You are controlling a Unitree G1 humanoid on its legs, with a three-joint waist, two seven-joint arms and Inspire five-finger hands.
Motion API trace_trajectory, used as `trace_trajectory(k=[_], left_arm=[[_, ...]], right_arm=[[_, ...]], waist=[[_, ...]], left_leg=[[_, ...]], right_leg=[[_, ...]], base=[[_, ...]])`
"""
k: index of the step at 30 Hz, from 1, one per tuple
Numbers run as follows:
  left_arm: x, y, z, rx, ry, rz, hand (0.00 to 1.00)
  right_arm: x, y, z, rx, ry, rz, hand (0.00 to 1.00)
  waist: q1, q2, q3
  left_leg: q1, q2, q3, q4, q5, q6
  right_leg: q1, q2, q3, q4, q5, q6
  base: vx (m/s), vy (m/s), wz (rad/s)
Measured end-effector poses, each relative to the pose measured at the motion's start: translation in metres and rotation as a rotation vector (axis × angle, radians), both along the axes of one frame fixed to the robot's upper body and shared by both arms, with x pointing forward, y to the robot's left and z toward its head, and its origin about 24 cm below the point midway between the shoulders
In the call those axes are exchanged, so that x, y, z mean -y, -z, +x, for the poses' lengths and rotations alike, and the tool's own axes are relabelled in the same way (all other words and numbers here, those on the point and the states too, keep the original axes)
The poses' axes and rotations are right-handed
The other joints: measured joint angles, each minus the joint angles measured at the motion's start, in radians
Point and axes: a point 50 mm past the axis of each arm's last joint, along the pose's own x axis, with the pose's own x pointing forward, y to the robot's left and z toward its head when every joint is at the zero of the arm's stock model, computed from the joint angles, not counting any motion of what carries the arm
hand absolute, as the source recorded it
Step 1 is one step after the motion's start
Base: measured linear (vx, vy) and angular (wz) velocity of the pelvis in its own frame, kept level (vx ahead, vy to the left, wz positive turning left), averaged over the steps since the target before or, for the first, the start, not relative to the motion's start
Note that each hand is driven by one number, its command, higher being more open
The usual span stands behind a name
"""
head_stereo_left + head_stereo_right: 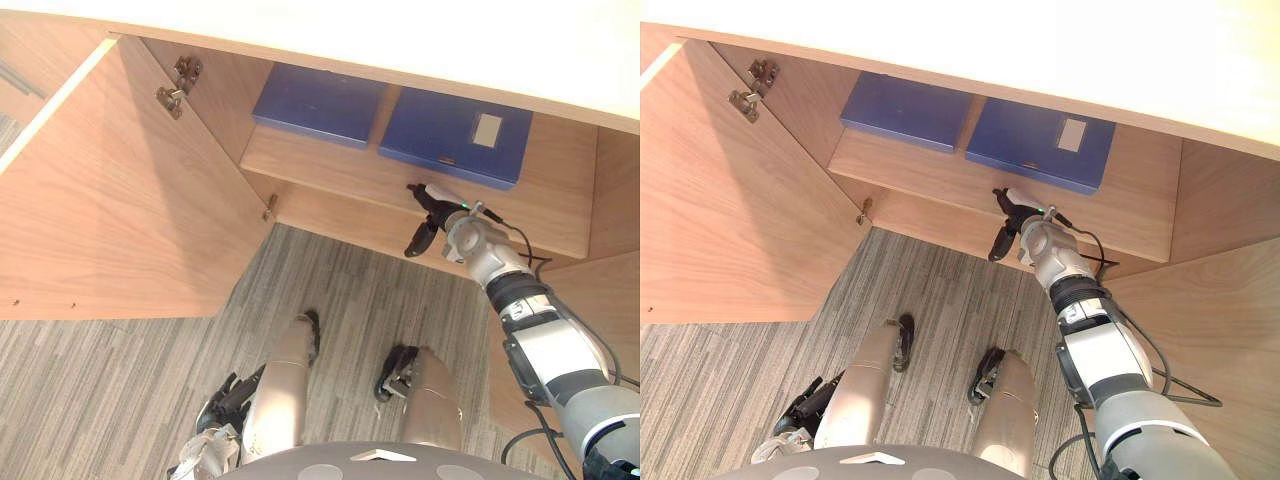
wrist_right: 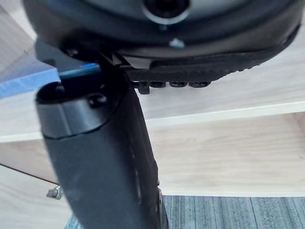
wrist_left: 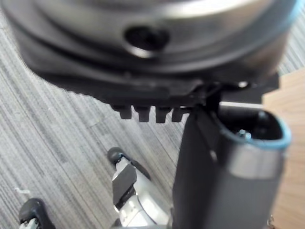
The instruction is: Walk over to the cabinet, pick up the folder, carry it to the office cabinet, place the folder inside the office cabinet, then close the office cabinet door
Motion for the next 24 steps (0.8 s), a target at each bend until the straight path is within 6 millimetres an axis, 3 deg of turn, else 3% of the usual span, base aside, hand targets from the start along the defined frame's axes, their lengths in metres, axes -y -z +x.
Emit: trace_trajectory(k=[9, 12, 15, 18, 22, 24], left_arm=[[-0.001, 0.000, 0.002, 0.000, -0.002, 0.008, 1.00], [-0.001, 0.000, 0.002, -0.004, -0.004, 0.010, 1.00], [-0.004, 0.000, 0.003, -0.007, -0.007, 0.018, 1.00], [-0.007, 0.000, 0.002, -0.028, -0.014, 0.041, 1.00], [-0.007, -0.002, 0.014, -0.016, -0.006, 0.049, 1.00], [-0.001, -0.002, 0.022, -0.001, 0.000, 0.035, 1.00]], right_arm=[[-0.008, 0.002, -0.001, -0.003, -0.021, 0.041, 1.00], [-0.015, 0.011, -0.005, -0.031, -0.041, 0.045, 1.00], [-0.029, 0.033, -0.016, -0.096, -0.071, 0.046, 1.00], [-0.054, 0.075, -0.044, -0.246, -0.131, 0.084, 1.00], [-0.097, 0.140, -0.110, -0.553, -0.252, 0.155, 1.00], [-0.105, 0.150, -0.126, -0.622, -0.276, 0.181, 1.00]], waist=[[0.000, -0.006, -0.001], [-0.001, -0.010, -0.003], [-0.004, -0.021, -0.010], [-0.016, -0.047, -0.030], [-0.028, -0.069, -0.074], [-0.039, -0.066, -0.092]], left_leg=[[0.014, 0.001, 0.015, -0.006, 0.000, 0.001], [0.047, 0.003, 0.022, -0.033, 0.004, -0.001], [0.124, 0.008, 0.023, -0.138, 0.042, -0.007], [0.253, 0.018, 0.026, -0.299, 0.101, -0.013], [0.406, 0.052, 0.032, -0.483, 0.164, -0.028], [0.462, 0.065, 0.051, -0.541, 0.180, -0.034]], right_leg=[[0.001, 0.000, 0.014, -0.003, 0.005, 0.001], [0.025, 0.004, 0.016, -0.022, 0.012, 0.000], [0.096, 0.025, -0.001, -0.119, 0.048, -0.001], [0.220, 0.059, -0.029, -0.272, 0.101, 0.002], [0.382, 0.129, -0.063, -0.494, 0.181, 0.005], [0.433, 0.156, -0.057, -0.572, 0.217, 0.009]], base=[[0.01, 0.000, -0.03], [0.03, -0.020, -0.06], [0.07, -0.042, -0.06], [0.12, -0.050, -0.06], [0.15, -0.031, -0.13], [0.10, 0.005, -0.34]])
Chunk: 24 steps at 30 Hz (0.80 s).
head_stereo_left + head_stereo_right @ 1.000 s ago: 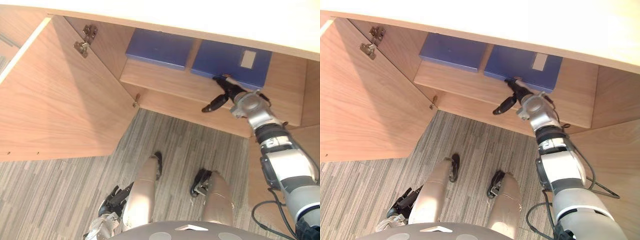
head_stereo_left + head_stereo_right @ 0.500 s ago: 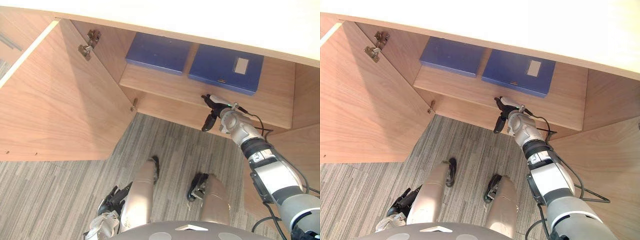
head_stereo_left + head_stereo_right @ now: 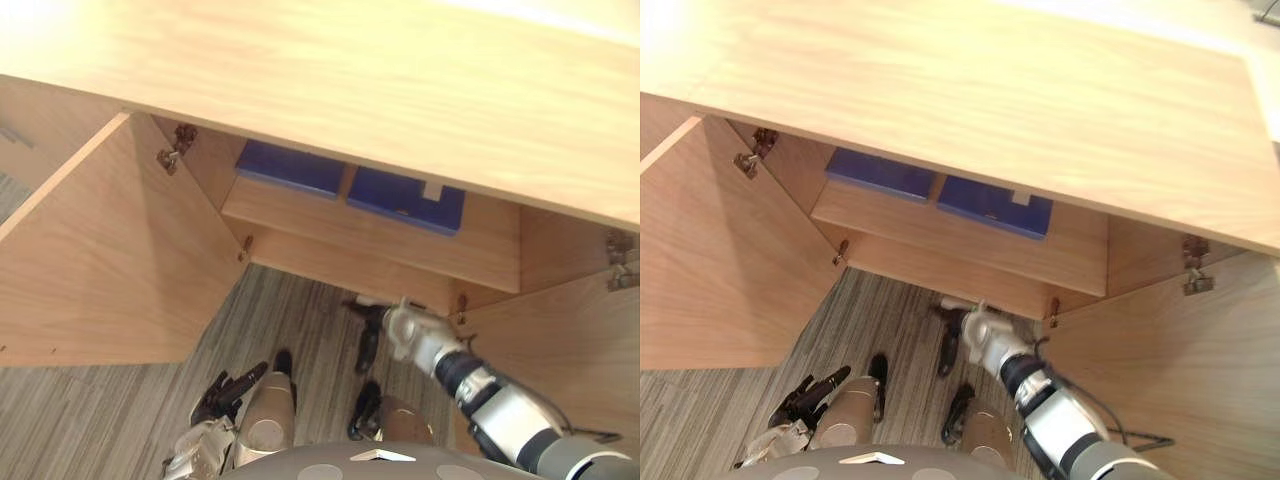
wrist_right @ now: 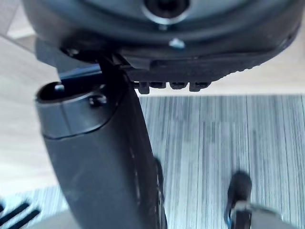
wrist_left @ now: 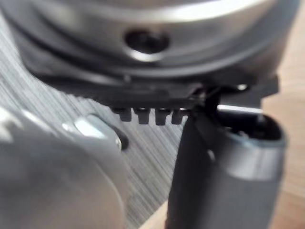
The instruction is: Walk over to the cabinet, pick up the folder, carry it to the office cabinet, place the folder inside the office cabinet, then close the office cabinet door
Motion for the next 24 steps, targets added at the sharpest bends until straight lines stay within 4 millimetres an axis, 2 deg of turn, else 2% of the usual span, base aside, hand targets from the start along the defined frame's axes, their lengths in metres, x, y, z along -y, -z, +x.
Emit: trace_trajectory(k=[3, 5, 7, 9, 10, 11, 12, 14, 16, 19, 21, 24], left_arm=[[0.009, 0.002, 0.008, -0.019, 0.083, 0.013, 1.00], [0.009, 0.002, 0.010, -0.025, 0.118, 0.025, 1.00], [0.009, 0.002, 0.010, -0.032, 0.141, 0.036, 1.00], [0.008, 0.005, 0.003, -0.061, 0.136, 0.035, 1.00], [0.011, 0.008, -0.004, -0.084, 0.133, 0.023, 1.00], [0.017, 0.012, -0.012, -0.112, 0.124, 0.000, 1.00], [0.019, 0.013, -0.014, -0.118, 0.119, -0.006, 1.00], [0.015, 0.013, -0.016, -0.124, 0.122, 0.007, 1.00], [0.012, 0.013, -0.018, -0.133, 0.120, 0.018, 1.00], [0.010, 0.014, -0.019, -0.154, 0.153, 0.053, 1.00], [0.012, 0.014, -0.020, -0.162, 0.177, 0.071, 1.00], [0.013, 0.015, -0.024, -0.170, 0.146, 0.081, 1.00]], right_arm=[[0.008, 0.002, -0.002, -0.015, -0.002, 0.000, 1.00], [0.018, 0.000, 0.000, -0.007, 0.017, -0.010, 1.00], [0.027, -0.001, 0.004, -0.004, 0.049, -0.010, 1.00], [0.033, 0.000, 0.006, -0.010, 0.072, -0.026, 1.00], [0.035, 0.003, 0.005, -0.017, 0.084, -0.039, 1.00], [0.041, 0.006, 0.003, -0.025, 0.103, -0.056, 1.00], [0.044, 0.007, 0.003, -0.027, 0.118, -0.061, 1.00], [0.047, 0.020, -0.012, -0.068, 0.200, -0.042, 1.00], [0.047, 0.029, -0.025, -0.112, 0.278, -0.001, 1.00], [0.055, 0.043, -0.049, -0.153, 0.492, 0.083, 1.00], [0.066, 0.050, -0.062, -0.148, 0.667, 0.119, 1.00], [0.085, 0.059, -0.084, -0.119, 0.901, 0.125, 1.00]], waist=[[-0.037, 0.009, -0.037], [-0.044, 0.007, -0.045], [-0.037, 0.011, -0.045], [-0.027, 0.016, -0.043], [-0.007, 0.031, -0.052], [0.009, 0.059, -0.066], [0.014, 0.072, -0.071], [0.008, 0.058, -0.070], [-0.013, 0.048, -0.072], [-0.018, 0.044, -0.073], [-0.045, 0.069, -0.061], [-0.072, 0.081, -0.055]], left_leg=[[0.102, 0.024, 0.048, -0.064, 0.013, -0.001], [0.126, 0.030, 0.068, -0.057, 0.009, -0.002], [0.134, 0.043, 0.077, 0.000, -0.029, -0.005], [0.133, 0.048, -0.016, 0.085, -0.077, -0.002], [0.135, 0.044, -0.123, 0.129, -0.125, -0.012], [0.142, 0.041, -0.235, 0.147, -0.186, -0.022], [0.149, 0.039, -0.276, 0.145, -0.217, -0.043], [0.160, 0.007, -0.242, 0.140, -0.245, -0.023], [0.169, -0.002, -0.191, 0.138, -0.246, -0.016], [0.179, -0.021, -0.098, 0.142, -0.257, 0.004], [0.192, -0.031, -0.054, 0.155, -0.269, 0.021], [0.223, -0.045, 0.031, 0.156, -0.292, 0.042]], right_leg=[[0.108, 0.055, 0.053, -0.154, 0.084, 0.005], [0.136, 0.069, 0.086, -0.203, 0.116, 0.007], [0.154, 0.095, 0.149, -0.243, 0.151, 0.004], [0.160, 0.126, 0.234, -0.268, 0.180, -0.002], [0.159, 0.147, 0.307, -0.282, 0.197, -0.001], [0.147, 0.179, 0.381, -0.306, 0.215, 0.004], [0.140, 0.192, 0.410, -0.317, 0.228, 0.007], [0.140, 0.186, 0.518, -0.376, 0.243, 0.020], [0.134, 0.176, 0.567, -0.412, 0.244, 0.020], [0.091, 0.172, 0.661, -0.397, 0.268, 0.010], [0.082, 0.169, 0.696, -0.385, 0.282, -0.002], [0.067, 0.163, 0.765, -0.373, 0.324, 0.016]], base=[[0.06, 0.007, -0.53], [0.00, 0.018, -0.66], [-0.04, 0.033, -0.98], [-0.08, 0.049, -1.30], [-0.13, 0.126, -1.84], [-0.15, 0.165, -1.87], [-0.17, 0.220, -1.59], [-0.13, 0.230, -1.13], [-0.06, 0.184, -0.92], [-0.03, 0.164, -0.94], [-0.01, 0.148, -0.76], [0.01, 0.170, -0.82]])
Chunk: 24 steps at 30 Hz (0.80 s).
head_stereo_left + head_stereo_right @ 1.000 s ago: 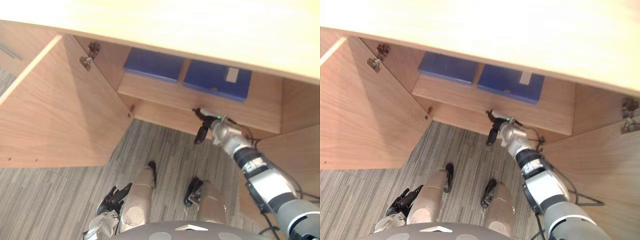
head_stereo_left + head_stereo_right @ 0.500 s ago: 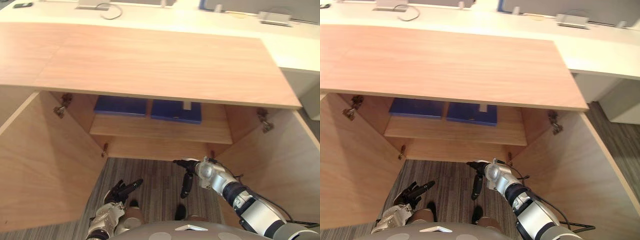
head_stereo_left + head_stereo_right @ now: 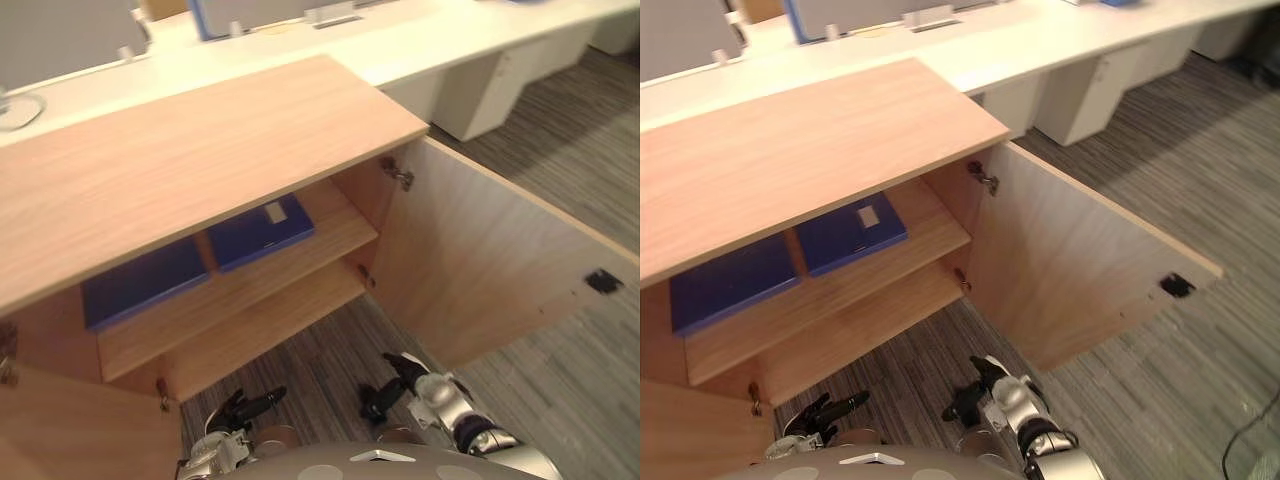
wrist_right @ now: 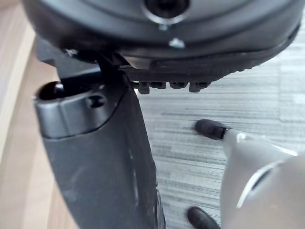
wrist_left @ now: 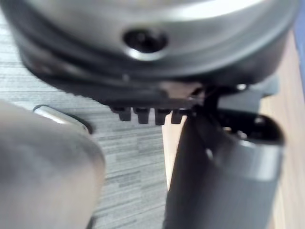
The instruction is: Walk over to the cabinet, pick up the folder, carry it to the office cabinet, place the folder inside the office cabinet, then close the office cabinet door
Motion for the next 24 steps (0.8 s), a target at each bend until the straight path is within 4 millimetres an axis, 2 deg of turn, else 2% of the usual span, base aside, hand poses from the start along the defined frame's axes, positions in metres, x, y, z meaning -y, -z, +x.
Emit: trace_trajectory(k=[2, 3, 4, 5, 6, 7, 8, 10, 11, 12, 13, 14, 15, 17, 19, 20, 21, 23, 24], left_arm=[[0.000, 0.000, 0.000, -0.006, -0.008, 0.016, 1.00], [0.002, 0.000, 0.000, -0.006, -0.012, 0.023, 1.00], [0.003, 0.000, 0.002, 0.000, -0.019, 0.023, 1.00], [0.006, 0.000, 0.004, 0.003, -0.031, 0.020, 1.00], [0.009, 0.000, 0.005, 0.004, -0.035, 0.017, 1.00], [0.016, -0.001, 0.012, 0.017, -0.032, 0.003, 1.00], [0.021, -0.001, 0.013, 0.020, -0.019, -0.002, 1.00], [0.025, 0.000, 0.011, 0.013, -0.012, -0.003, 1.00], [0.024, 0.001, 0.007, 0.002, -0.004, 0.002, 1.00], [0.021, 0.001, 0.006, -0.001, 0.005, 0.010, 1.00], [0.019, 0.002, 0.004, -0.012, 0.015, 0.015, 1.00], [0.021, 0.003, 0.001, -0.022, 0.031, 0.011, 1.00], [0.021, 0.003, 0.001, -0.022, 0.035, 0.009, 1.00], [0.020, 0.002, 0.002, -0.018, 0.046, 0.011, 1.00], [0.014, 0.002, 0.001, -0.023, 0.074, 0.031, 1.00], [0.012, 0.002, 0.001, -0.024, 0.082, 0.039, 1.00], [0.009, 0.001, 0.002, -0.026, 0.106, 0.053, 1.00], [0.008, 0.001, 0.001, -0.028, 0.114, 0.058, 1.00], [0.008, 0.001, 0.001, -0.029, 0.119, 0.060, 1.00]], right_arm=[[0.005, 0.002, -0.010, 0.018, 0.100, -0.007, 1.00], [0.009, 0.001, -0.012, 0.041, 0.154, -0.010, 1.00], [0.010, -0.001, -0.011, 0.064, 0.183, -0.008, 1.00], [0.009, -0.005, -0.007, 0.104, 0.230, 0.006, 1.00], [0.010, -0.007, -0.005, 0.127, 0.260, 0.013, 1.00], [0.012, -0.011, -0.002, 0.162, 0.316, 0.024, 1.00], [0.016, -0.013, -0.006, 0.187, 0.369, 0.028, 1.00], [0.018, -0.012, -0.013, 0.196, 0.427, 0.036, 1.00], [0.019, -0.011, -0.015, 0.196, 0.464, 0.042, 1.00], [0.020, -0.011, -0.016, 0.196, 0.486, 0.042, 1.00], [0.027, -0.011, -0.020, 0.197, 0.536, 0.033, 1.00], [0.037, -0.013, -0.020, 0.218, 0.590, 0.016, 1.00], [0.041, -0.014, -0.021, 0.225, 0.623, 0.009, 1.00], [0.059, -0.021, -0.020, 0.277, 0.733, -0.017, 1.00], [0.077, -0.031, -0.018, 0.343, 0.805, -0.056, 1.00], [0.083, -0.034, -0.019, 0.359, 0.825, -0.070, 1.00], [0.097, -0.042, -0.019, 0.402, 0.868, -0.107, 1.00], [0.109, -0.050, -0.017, 0.447, 0.901, -0.126, 1.00], [0.116, -0.059, -0.009, 0.499, 0.918, -0.130, 1.00]], waist=[[-0.002, -0.006, 0.005], [-0.001, -0.010, 0.009], [-0.002, -0.008, 0.010], [0.001, 0.004, 0.018], [-0.004, 0.010, 0.027], [-0.004, 0.020, 0.041], [-0.009, 0.035, 0.050], [-0.019, 0.044, 0.043], [-0.028, 0.039, 0.040], [-0.029, 0.031, 0.037], [-0.026, 0.033, 0.035], [-0.029, 0.042, 0.029], [-0.029, 0.043, 0.028], [-0.029, 0.032, 0.029], [-0.053, 0.012, 0.026], [-0.055, 0.006, 0.027], [-0.054, -0.004, 0.025], [-0.053, -0.007, 0.024], [-0.053, -0.008, 0.023]], left_leg=[[0.023, -0.001, 0.061, -0.008, -0.008, 0.012], [0.038, 0.003, 0.105, -0.012, -0.012, 0.019], [0.049, 0.013, 0.139, -0.018, -0.013, 0.024], [0.065, 0.042, 0.202, -0.034, -0.002, 0.036], [0.074, 0.044, 0.222, -0.039, 0.000, 0.037], [0.103, 0.051, 0.254, -0.045, 0.000, 0.037], [0.129, 0.059, 0.281, -0.046, 0.000, 0.037], [0.163, 0.062, 0.313, -0.070, 0.000, 0.036], [0.180, 0.057, 0.328, -0.085, 0.002, 0.025], [0.185, 0.049, 0.331, -0.086, 0.002, 0.016], [0.182, 0.042, 0.315, -0.104, 0.002, 0.010], [0.174, 0.047, 0.274, -0.135, 0.014, 0.019], [0.175, 0.046, 0.254, -0.155, 0.020, 0.020], [0.178, 0.032, 0.198, -0.214, 0.042, 0.006], [0.185, 0.023, 0.195, -0.241, 0.066, 0.004], [0.191, 0.022, 0.195, -0.245, 0.070, 0.002], [0.203, 0.019, 0.195, -0.253, 0.074, 0.002], [0.210, 0.017, 0.192, -0.254, 0.076, 0.004], [0.206, 0.010, 0.191, -0.254, 0.080, 0.006]], right_leg=[[-0.007, 0.007, 0.044, 0.003, 0.016, 0.018], [-0.013, 0.015, 0.049, 0.005, 0.037, 0.014], [-0.022, 0.021, 0.011, 0.004, 0.068, 0.004], [-0.030, 0.030, -0.111, 0.007, 0.088, -0.061], [-0.044, 0.020, -0.238, 0.063, 0.031, -0.096], [-0.075, -0.033, -0.486, 0.206, -0.069, -0.132], [-0.083, -0.101, -0.651, 0.334, -0.122, -0.154], [-0.080, -0.172, -0.763, 0.449, -0.193, -0.146], [-0.082, -0.200, -0.791, 0.474, -0.222, -0.126], [-0.081, -0.202, -0.797, 0.462, -0.222, -0.098], [-0.067, -0.174, -0.791, 0.414, -0.221, -0.067], [-0.056, -0.136, -0.779, 0.350, -0.190, -0.062], [-0.050, -0.119, -0.769, 0.317, -0.175, -0.057], [-0.037, -0.075, -0.746, 0.224, -0.124, -0.057], [-0.032, -0.073, -0.744, 0.198, -0.110, -0.055], [-0.027, -0.074, -0.743, 0.192, -0.105, -0.055], [-0.016, -0.075, -0.741, 0.184, -0.098, -0.054], [-0.002, -0.076, -0.737, 0.164, -0.087, -0.048], [0.012, -0.075, -0.732, 0.120, -0.059, -0.045]], base=[[0.04, 0.131, -0.90], [0.03, 0.083, -0.96], [0.04, 0.073, -1.29], [0.03, 0.041, -1.00], [0.06, 0.054, -0.97], [0.05, 0.059, -0.65], [0.04, 0.054, -0.59], [0.07, -0.029, -0.42], [0.13, -0.100, -0.41], [0.17, -0.147, -0.54], [0.12, -0.135, -0.54], [0.09, -0.131, -0.55], [0.03, -0.107, -0.50], [-0.01, -0.062, -0.48], [-0.01, -0.013, -0.09], [0.00, 0.000, 0.00], [-0.01, 0.033, 0.00], [-0.02, 0.044, -0.04], [-0.03, 0.056, -0.09]])
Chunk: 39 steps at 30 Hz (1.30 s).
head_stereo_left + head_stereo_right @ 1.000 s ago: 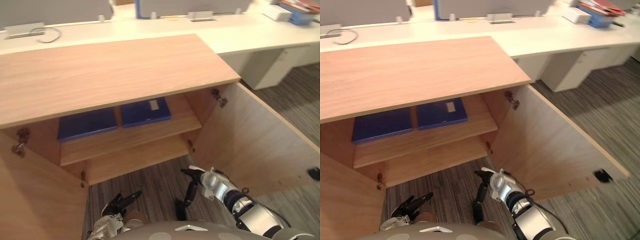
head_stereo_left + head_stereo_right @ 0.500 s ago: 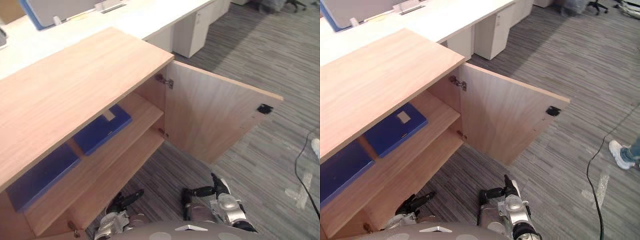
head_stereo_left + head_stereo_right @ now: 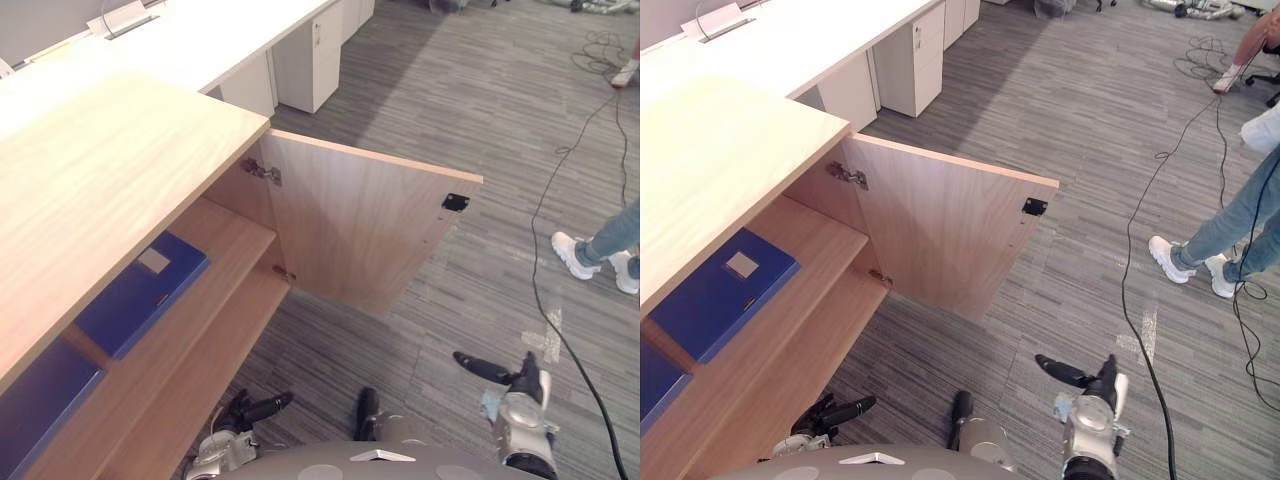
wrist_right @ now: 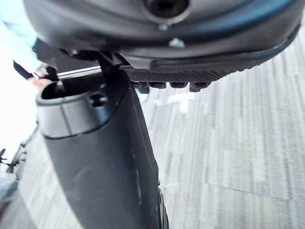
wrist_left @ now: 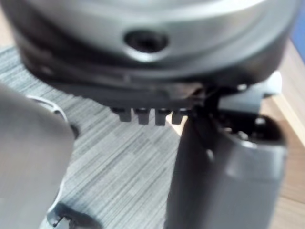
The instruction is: Walk over to the cabinet, pick up the folder, carry it to the office cabinet, place the folder inside the office cabinet, then close the office cabinet door
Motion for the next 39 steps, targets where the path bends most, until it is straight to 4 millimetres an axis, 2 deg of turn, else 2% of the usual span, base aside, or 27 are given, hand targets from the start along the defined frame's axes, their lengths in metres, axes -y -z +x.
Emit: trace_trajectory(k=[2, 3, 4, 9, 10, 13, 19, 23, 26, 31, 34, 39], left_arm=[[-0.002, 0.000, 0.000, -0.001, 0.002, 0.005, 1.00], [-0.004, 0.000, -0.001, -0.003, -0.001, 0.011, 1.00], [-0.005, -0.001, -0.001, -0.001, -0.002, 0.013, 1.00], [-0.017, -0.001, -0.008, -0.017, -0.013, 0.042, 1.00], [-0.018, -0.001, -0.008, -0.019, -0.017, 0.043, 1.00], [-0.022, 0.000, -0.017, -0.038, -0.024, 0.048, 1.00], [-0.023, 0.002, -0.032, -0.069, -0.033, 0.039, 1.00], [-0.024, 0.003, -0.038, -0.080, -0.039, 0.035, 1.00], [-0.027, 0.003, -0.043, -0.087, -0.077, 0.034, 1.00], [-0.028, 0.002, -0.040, -0.068, -0.103, 0.018, 1.00], [-0.027, 0.003, -0.043, -0.078, -0.103, 0.010, 1.00], [-0.025, 0.003, -0.045, -0.082, -0.090, -0.019, 1.00]], right_arm=[[0.004, -0.007, 0.010, 0.038, 0.003, -0.007, 1.00], [0.006, -0.013, 0.019, 0.075, 0.013, -0.003, 1.00], [0.007, -0.016, 0.023, 0.092, 0.015, -0.001, 1.00], [0.009, -0.036, 0.051, 0.215, 0.014, 0.018, 1.00], [0.014, -0.044, 0.058, 0.242, -0.006, -0.007, 1.00], [0.020, -0.072, 0.086, 0.354, -0.073, -0.023, 1.00], [0.017, -0.131, 0.146, 0.583, -0.201, 0.011, 1.00], [0.023, -0.137, 0.153, 0.591, -0.237, 0.056, 1.00], [0.014, -0.140, 0.163, 0.605, -0.286, 0.106, 1.00], [-0.002, -0.153, 0.179, 0.635, -0.390, 0.152, 1.00], [0.001, -0.160, 0.181, 0.620, -0.481, 0.146, 1.00], [-0.004, -0.165, 0.181, 0.557, -0.675, 0.125, 1.00]], waist=[[0.001, -0.003, -0.002], [0.002, -0.007, -0.005], [0.004, -0.008, -0.005], [0.016, -0.007, -0.005], [0.030, -0.007, -0.005], [0.030, -0.008, -0.005], [0.033, 0.000, -0.005], [0.044, 0.026, -0.002], [0.027, 0.035, 0.001], [0.028, 0.047, 0.011], [0.023, 0.053, 0.019], [-0.001, 0.061, 0.026]], left_leg=[[-0.011, -0.010, -0.002, 0.000, 0.010, -0.002], [-0.022, -0.022, -0.007, 0.000, 0.015, -0.003], [-0.025, -0.026, -0.008, 0.000, 0.016, -0.002], [-0.022, -0.021, -0.047, 0.000, 0.015, -0.003], [-0.023, -0.021, -0.052, -0.001, 0.015, -0.003], [-0.023, -0.020, -0.077, -0.005, 0.014, -0.003], [-0.034, -0.020, -0.113, 0.002, 0.015, -0.003], [-0.034, -0.019, -0.144, 0.002, 0.015, -0.003], [-0.035, -0.022, -0.150, 0.009, 0.015, -0.003], [-0.034, -0.024, -0.168, 0.018, 0.015, -0.003], [-0.035, -0.021, -0.174, 0.018, 0.014, -0.003], [-0.035, -0.002, -0.174, 0.019, 0.009, -0.011]], right_leg=[[0.022, 0.001, 0.006, -0.076, 0.042, 0.005], [0.052, 0.002, 0.005, -0.166, 0.093, 0.006], [0.054, 0.002, 0.007, -0.186, 0.103, 0.007], [0.070, 0.001, -0.019, -0.187, 0.099, 0.000], [0.071, 0.000, -0.022, -0.187, 0.098, -0.001], [0.079, -0.002, -0.040, -0.187, 0.095, 0.002], [0.083, -0.007, -0.069, -0.187, 0.097, -0.003], [0.100, -0.011, -0.097, -0.186, 0.094, -0.005], [0.104, -0.015, -0.099, -0.186, 0.094, -0.005], [0.114, -0.018, -0.104, -0.187, 0.094, -0.005], [0.114, -0.015, -0.107, -0.187, 0.087, -0.004], [0.114, 0.003, -0.107, -0.187, 0.077, -0.009]], base=[[-0.03, 0.069, -0.06], [-0.03, 0.076, -0.01], [-0.05, 0.114, 0.04], [-0.01, 0.056, 0.15], [-0.02, 0.040, 0.11], [-0.03, 0.043, 0.17], [-0.02, 0.036, 0.14], [0.01, 0.063, 0.20], [0.00, 0.060, 0.05], [-0.04, 0.043, 0.05], [-0.01, 0.006, 0.02], [0.01, 0.002, -0.01]])
